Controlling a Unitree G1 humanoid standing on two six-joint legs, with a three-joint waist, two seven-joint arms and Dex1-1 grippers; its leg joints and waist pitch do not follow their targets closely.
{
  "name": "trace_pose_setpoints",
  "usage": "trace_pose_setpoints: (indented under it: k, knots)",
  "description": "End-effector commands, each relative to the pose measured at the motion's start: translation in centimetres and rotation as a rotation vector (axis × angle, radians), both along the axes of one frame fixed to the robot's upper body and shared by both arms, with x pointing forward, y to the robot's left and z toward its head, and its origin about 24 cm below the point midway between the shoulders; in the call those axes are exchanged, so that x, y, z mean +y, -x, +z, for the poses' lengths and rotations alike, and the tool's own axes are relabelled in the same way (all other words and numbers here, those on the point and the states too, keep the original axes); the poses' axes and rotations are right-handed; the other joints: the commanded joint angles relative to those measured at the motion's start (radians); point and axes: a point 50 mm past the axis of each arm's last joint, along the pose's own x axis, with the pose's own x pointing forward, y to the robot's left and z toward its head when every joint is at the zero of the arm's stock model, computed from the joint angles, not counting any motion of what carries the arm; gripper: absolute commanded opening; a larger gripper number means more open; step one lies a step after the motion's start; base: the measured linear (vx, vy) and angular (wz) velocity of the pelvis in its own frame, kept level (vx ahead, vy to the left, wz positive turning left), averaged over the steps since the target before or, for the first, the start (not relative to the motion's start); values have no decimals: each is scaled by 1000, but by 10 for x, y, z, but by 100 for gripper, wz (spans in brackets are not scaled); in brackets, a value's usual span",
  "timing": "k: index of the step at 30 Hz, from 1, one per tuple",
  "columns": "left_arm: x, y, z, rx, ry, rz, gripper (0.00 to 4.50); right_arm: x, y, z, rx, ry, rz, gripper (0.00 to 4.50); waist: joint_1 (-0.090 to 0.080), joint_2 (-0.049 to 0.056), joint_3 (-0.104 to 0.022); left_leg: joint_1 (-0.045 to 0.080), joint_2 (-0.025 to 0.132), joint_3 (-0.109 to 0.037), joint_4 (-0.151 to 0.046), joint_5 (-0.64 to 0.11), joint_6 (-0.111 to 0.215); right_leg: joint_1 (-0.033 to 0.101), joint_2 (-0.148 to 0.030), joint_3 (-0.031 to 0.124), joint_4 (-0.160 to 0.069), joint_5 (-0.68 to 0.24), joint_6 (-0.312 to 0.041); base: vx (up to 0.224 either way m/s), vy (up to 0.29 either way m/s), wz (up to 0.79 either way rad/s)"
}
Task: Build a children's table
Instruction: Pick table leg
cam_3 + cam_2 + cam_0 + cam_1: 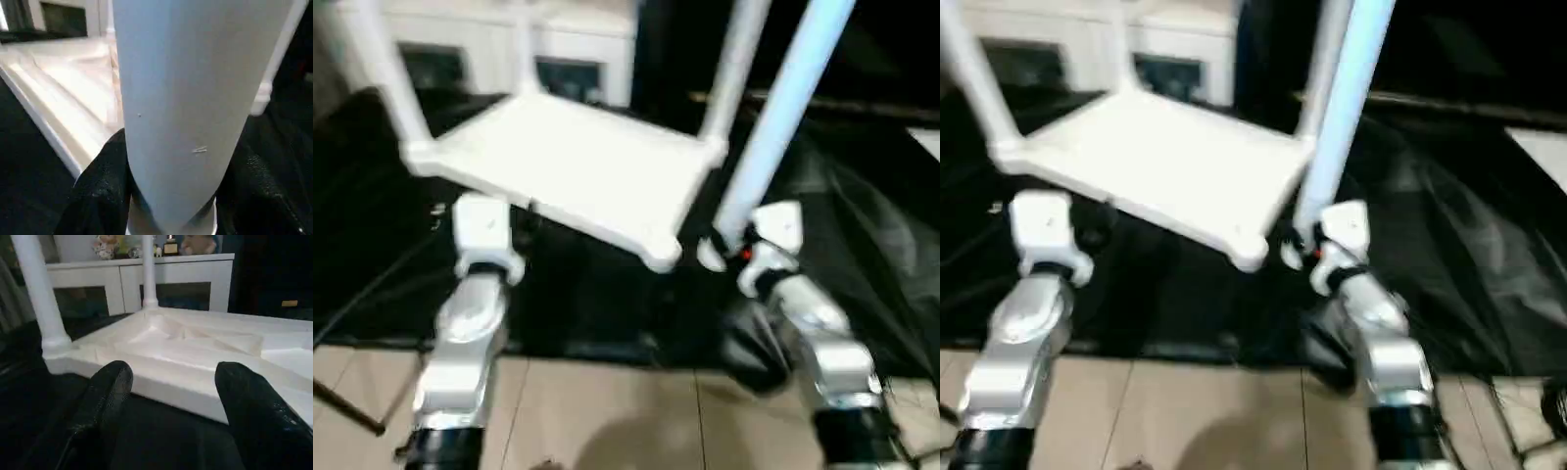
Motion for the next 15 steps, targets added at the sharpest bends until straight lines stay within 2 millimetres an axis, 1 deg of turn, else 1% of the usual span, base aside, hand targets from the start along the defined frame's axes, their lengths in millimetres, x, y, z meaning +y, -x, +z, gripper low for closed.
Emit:
trace_pose_setpoints:
  k: [1,2,3,4,5,6,7,8,9,10,11,12,13,14,15]
  knots:
    - [-14,-2,2,2,10,-66,321,-14,2,2,-8,-1,-48,189,-31,-6,-62,41,50,-18,-110,-120,228,-7,-63,59,-109,151,-32,95,-53,9]
    - [-15,-3,1,5,6,-72,321,-15,2,2,-7,-1,-51,189,-17,-16,-65,-10,7,4,-78,-98,218,53,-84,98,-131,88,-90,95,-53,9]
    - [-16,-3,0,9,9,-77,321,-16,3,2,-8,2,-54,189,18,-26,-72,-54,-11,1,-4,-59,179,125,-156,172,-193,-146,-190,121,-69,8]
    - [-17,-4,0,12,8,-85,321,-18,4,1,-6,1,-60,189,39,-21,-88,-113,9,-21,43,18,138,177,-186,197,-190,-111,-280,146,-22,1]
    - [-17,-4,0,13,9,-86,321,-18,4,1,-6,1,-60,189,35,-12,-86,-152,22,-36,46,81,98,185,-166,169,-173,26,-333,146,-22,1]
    - [-18,-4,-1,17,12,-96,321,-19,5,1,-6,2,-58,189,34,0,-90,-157,33,-39,28,126,83,182,-151,144,-162,91,-342,120,7,-3]
    - [-19,-4,-1,18,13,-98,321,-19,5,1,-6,3,-56,189,15,33,-87,-138,48,-34,-57,247,88,146,-68,57,-134,146,-279,137,44,-3]
    - [-19,-4,-2,19,14,-99,321,-19,5,1,-6,4,-55,189,4,58,-90,-90,52,-34,-93,278,100,119,-23,16,-129,117,-211,137,44,-3]
    - [-19,-4,-2,19,15,-100,321,-19,6,1,-4,5,-53,189,-59,81,-99,45,118,-132,-106,306,253,-14,40,-16,-26,5,-89,181,35,1]
    - [-20,-4,-2,21,18,-103,321,-18,6,1,-4,6,-50,189,-71,59,-106,98,180,-178,-108,232,388,-69,1,10,13,-72,-3,152,0,10]
    - [-20,-4,-3,24,27,-109,321,-17,7,1,-3,9,-46,189,-65,65,-91,72,168,-153,-108,213,430,-91,-5,18,35,-32,63,152,0,10]
    - [-20,-4,-3,25,29,-113,321,-17,7,1,-3,10,-45,189,-69,55,-94,73,166,-145,-111,214,443,-96,-13,22,32,0,77,98,-10,7]
    - [-20,-4,-3,25,29,-114,321,-17,7,1,-3,10,-45,189,-65,43,-91,68,142,-121,-110,212,445,-109,-25,38,6,74,76,70,-53,-1]
    - [-20,-4,-3,25,27,-117,321,-17,7,1,-4,11,-45,189,-56,0,-79,7,64,-48,-95,36,353,-43,-52,79,-96,137,6,70,-53,-1]
    - [-21,-5,-2,26,25,-120,321,-18,7,1,-3,11,-45,189,-37,-43,-93,-58,-9,-14,-46,-35,302,43,-64,130,-138,46,-12,51,-92,6]
